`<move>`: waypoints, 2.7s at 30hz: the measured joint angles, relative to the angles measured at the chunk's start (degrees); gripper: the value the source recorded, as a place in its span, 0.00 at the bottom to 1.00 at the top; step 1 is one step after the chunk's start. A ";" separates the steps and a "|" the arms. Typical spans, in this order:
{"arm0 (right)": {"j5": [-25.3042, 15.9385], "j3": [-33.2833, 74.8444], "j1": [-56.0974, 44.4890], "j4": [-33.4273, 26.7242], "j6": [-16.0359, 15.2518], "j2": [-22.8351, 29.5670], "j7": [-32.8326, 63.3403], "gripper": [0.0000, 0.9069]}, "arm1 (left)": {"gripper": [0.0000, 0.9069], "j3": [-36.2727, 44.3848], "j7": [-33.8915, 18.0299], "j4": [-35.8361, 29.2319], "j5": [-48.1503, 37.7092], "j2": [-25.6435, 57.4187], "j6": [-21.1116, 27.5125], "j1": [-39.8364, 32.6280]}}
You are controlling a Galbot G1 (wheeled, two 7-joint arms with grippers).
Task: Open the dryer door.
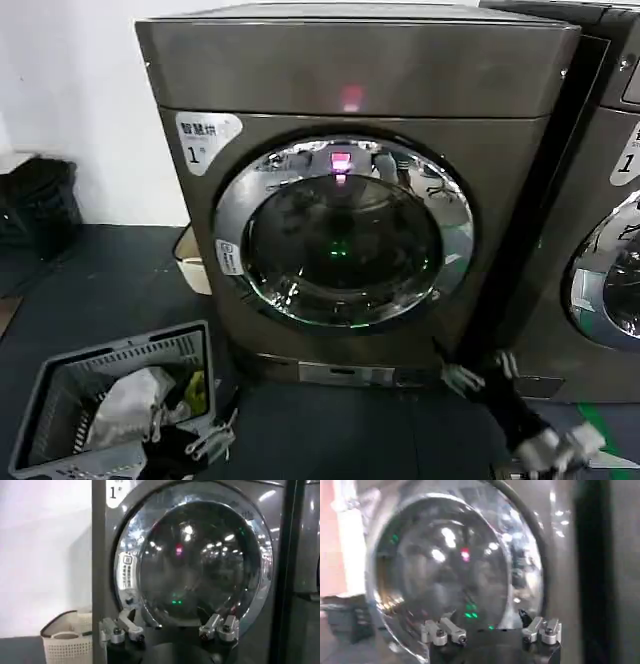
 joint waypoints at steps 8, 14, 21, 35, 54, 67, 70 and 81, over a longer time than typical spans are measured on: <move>0.05 -12.80 10.21 -5.01 -0.37 -5.75 -0.72 1.00 | 1.00 0.12 0.19 0.55 -1.50 -1.10 -0.01 0.00; -0.66 -22.76 20.38 -9.80 -0.50 -6.14 -1.80 1.00 | 1.00 0.06 0.27 1.43 -1.42 -1.56 -0.86 0.16; -0.26 -32.01 30.61 -15.38 -0.52 -3.92 -2.01 1.00 | 1.00 0.57 0.63 0.94 0.67 -2.45 -1.40 0.88; 1.57 -44.53 46.00 -25.46 -0.03 2.57 -3.82 1.00 | 1.00 1.10 1.65 0.52 0.61 -3.60 -1.31 1.99; 0.03 -50.78 54.69 -36.36 -0.99 12.87 -4.98 1.00 | 1.00 1.09 2.10 0.45 0.54 -4.71 -0.82 2.07; -0.45 -51.54 57.59 -42.50 -0.46 16.66 -3.78 1.00 | 1.00 1.22 2.75 0.72 0.60 -4.50 -0.59 1.70; -0.25 -51.51 57.87 -42.68 -1.28 16.99 -4.97 1.00 | 1.00 1.22 2.78 0.71 0.60 -4.37 0.06 1.51; 1.76 -51.25 57.72 -42.19 -1.54 16.10 -13.58 1.00 | 1.00 -0.42 4.48 -0.15 -1.75 -2.68 6.65 -0.59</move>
